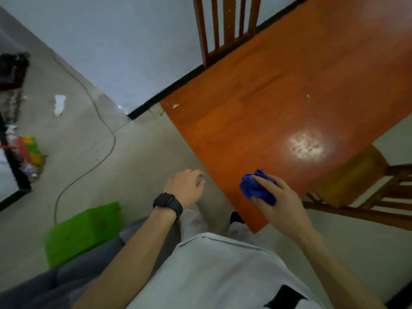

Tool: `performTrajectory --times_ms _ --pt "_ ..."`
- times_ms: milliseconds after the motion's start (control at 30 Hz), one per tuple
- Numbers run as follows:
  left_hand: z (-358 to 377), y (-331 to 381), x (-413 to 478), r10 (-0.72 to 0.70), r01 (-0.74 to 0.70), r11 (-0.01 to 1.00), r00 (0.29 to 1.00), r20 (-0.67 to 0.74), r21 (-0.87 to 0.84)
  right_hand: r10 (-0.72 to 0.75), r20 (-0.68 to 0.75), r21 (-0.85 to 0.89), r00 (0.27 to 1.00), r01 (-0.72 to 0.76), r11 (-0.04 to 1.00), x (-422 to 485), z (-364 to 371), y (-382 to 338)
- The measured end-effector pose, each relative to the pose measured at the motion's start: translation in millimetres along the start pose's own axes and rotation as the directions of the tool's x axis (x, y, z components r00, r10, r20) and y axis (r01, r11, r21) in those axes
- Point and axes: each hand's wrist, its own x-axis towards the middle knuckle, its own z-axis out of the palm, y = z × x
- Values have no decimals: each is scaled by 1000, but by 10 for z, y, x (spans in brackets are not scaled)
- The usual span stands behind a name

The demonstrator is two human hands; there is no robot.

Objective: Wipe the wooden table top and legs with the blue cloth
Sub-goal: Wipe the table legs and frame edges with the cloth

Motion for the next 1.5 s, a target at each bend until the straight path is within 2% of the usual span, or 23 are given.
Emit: performTrajectory --times_ms 67,133,200,333,467,600,700,833,933,1100,1200,1300,1400,1500 --pt "-114 -71 240 52 -52 999 998 37 5 13 -29 -7 999 -14 1000 124 66 -87" --pt "-226 -117 591 167 -172 984 981 95 47 121 -139 46 983 -116 992 249 162 -147" --pt "-368 -176 851 276 -296 945 951 142 140 245 -277 161 929 -206 965 319 345 -279" --pt "-671 -252 1206 464 -525 803 848 255 282 487 -477 408 732 -306 860 351 760 -622" --pt "-816 -325 1368 575 -666 643 746 336 379 645 -521 579 560 -323 748 311 1283 -1049" --pt "-815 -355 1484 622 -788 392 607 494 475 749 -518 715 412 -271 644 334 1858 -1199" --pt "-806 -463 1609 528 -799 253 587 614 546 794 -524 714 310 -348 607 483 2278 -1211" --pt "-883 -698 1733 462 -786 185 599 654 589 782 -523 647 339 -439 623 840 2629 -1192" --pt "-898 -763 1777 469 -797 162 581 666 581 795 -535 624 287 -499 601 1008 2781 -1224" --pt "-870 -843 1875 523 -814 92 529 668 573 806 -551 654 217 -488 578 1099 2889 -1255" --pt "-896 -919 1991 569 -825 8 469 676 565 830 -526 706 184 -449 547 1155 2910 -1353" --pt "-927 -954 2146 599 -833 -99 387 701 545 844 -524 761 117 -381 525 1277 3023 -1543" --pt "-955 -1002 2278 638 -849 -171 290 713 499 868 -496 817 20 -326 475 1487 3266 -1723" --pt "-907 -1167 2364 697 -874 -182 209 686 451 892 -445 877 -78 -241 416 1686 3614 -1854"
